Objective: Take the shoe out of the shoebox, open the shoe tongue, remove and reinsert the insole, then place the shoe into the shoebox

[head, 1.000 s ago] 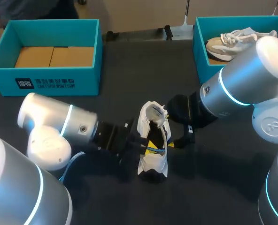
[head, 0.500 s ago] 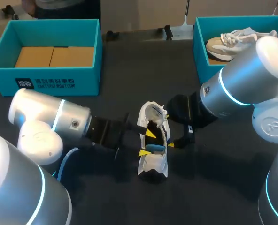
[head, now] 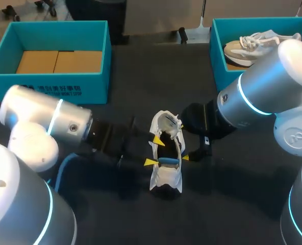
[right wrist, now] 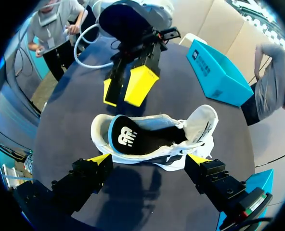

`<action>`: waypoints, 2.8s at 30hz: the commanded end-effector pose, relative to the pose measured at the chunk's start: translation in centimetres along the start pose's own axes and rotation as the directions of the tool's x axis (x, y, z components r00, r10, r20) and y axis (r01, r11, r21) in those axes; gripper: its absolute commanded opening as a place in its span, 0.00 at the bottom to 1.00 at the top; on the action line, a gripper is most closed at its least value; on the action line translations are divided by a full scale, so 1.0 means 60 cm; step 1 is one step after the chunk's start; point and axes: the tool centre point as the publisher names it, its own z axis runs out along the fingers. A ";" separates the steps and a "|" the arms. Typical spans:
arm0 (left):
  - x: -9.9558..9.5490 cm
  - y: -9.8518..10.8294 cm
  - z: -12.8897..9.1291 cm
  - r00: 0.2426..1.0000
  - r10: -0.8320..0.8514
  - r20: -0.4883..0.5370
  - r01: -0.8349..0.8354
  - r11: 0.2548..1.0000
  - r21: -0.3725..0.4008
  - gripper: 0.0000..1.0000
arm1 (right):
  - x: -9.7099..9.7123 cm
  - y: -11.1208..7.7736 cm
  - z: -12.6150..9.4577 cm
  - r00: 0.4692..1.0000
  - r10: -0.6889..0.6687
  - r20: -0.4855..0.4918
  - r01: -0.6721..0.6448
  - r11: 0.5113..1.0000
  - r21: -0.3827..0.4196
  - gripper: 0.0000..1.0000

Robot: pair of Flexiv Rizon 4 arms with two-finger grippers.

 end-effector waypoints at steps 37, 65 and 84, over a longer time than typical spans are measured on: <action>-0.040 -0.025 -0.068 0.934 0.115 -0.337 -0.130 0.991 -0.024 1.00 | -0.029 -0.092 -0.174 0.983 0.185 -0.015 -0.181 0.975 0.131 1.00; -0.074 -0.047 -0.077 0.787 0.175 -0.591 -0.222 0.975 -0.007 1.00 | -0.007 -0.093 -0.337 0.993 0.101 -0.068 -0.098 0.994 0.053 1.00; -0.108 -0.020 -0.054 0.400 0.226 -0.888 -0.312 0.945 0.100 1.00 | -0.007 -0.093 -0.337 0.993 0.101 -0.068 -0.098 0.994 0.053 1.00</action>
